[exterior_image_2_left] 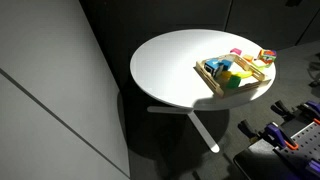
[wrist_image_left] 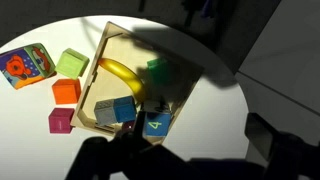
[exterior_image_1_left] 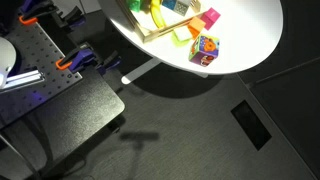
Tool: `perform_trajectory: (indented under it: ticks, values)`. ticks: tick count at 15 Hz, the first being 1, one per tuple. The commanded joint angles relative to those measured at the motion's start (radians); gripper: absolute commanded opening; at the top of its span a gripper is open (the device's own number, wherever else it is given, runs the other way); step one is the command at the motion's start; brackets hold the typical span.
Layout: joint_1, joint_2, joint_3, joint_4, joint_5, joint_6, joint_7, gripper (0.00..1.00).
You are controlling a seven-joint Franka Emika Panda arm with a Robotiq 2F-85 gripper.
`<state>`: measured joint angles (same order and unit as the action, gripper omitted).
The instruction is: Put the yellow block in the box.
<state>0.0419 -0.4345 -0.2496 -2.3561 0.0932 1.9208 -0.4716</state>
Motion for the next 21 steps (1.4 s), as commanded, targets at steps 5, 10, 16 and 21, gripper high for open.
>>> perform_trajectory:
  ticks: [5,10,16,21]
  values:
    - [-0.024,0.014,0.022,0.011,0.007,-0.009,-0.007,1.0]
    - [-0.032,0.055,0.04,0.024,0.006,0.029,0.014,1.0]
    - [-0.038,0.14,0.063,0.056,-0.005,0.128,0.059,1.0]
    - [-0.055,0.241,0.087,0.089,-0.025,0.228,0.128,1.0]
